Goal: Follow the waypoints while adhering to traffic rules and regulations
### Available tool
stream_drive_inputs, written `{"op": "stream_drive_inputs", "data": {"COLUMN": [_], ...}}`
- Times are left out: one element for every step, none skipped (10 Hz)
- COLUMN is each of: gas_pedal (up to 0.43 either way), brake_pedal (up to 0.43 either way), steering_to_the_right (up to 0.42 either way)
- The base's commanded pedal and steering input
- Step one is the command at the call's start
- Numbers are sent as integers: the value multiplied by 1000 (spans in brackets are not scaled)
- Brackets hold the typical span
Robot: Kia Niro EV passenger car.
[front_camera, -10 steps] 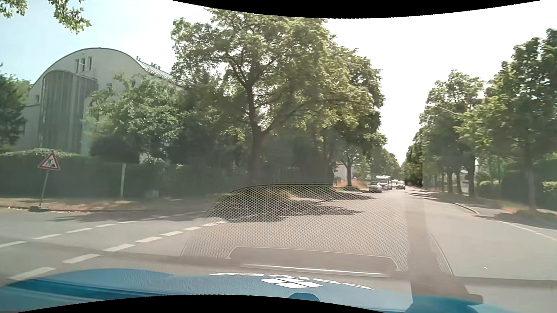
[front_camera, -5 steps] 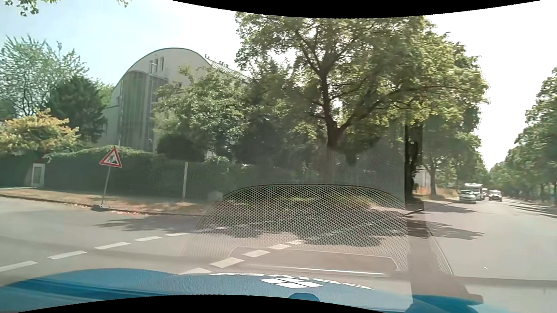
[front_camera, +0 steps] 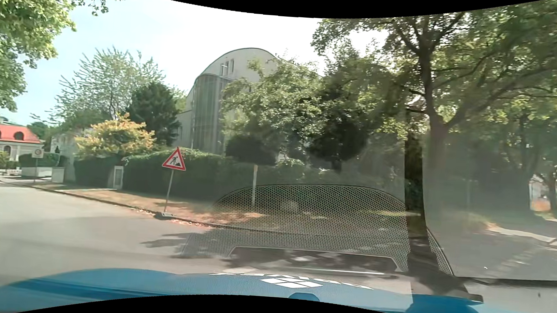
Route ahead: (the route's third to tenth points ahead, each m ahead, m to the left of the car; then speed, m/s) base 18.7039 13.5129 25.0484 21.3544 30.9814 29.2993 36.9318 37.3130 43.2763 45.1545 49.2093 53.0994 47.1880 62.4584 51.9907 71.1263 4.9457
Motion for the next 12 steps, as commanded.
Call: {"op": "stream_drive_inputs", "data": {"gas_pedal": [177,177,177,177,177,177,177,177,177,177,177,177], "brake_pedal": [0,0,0,0,0,0,0,0,0,0,0,0], "steering_to_the_right": [-434,-430,-422,-412,-403,-397,-387,-370,-354,-339,-317,-288]}}
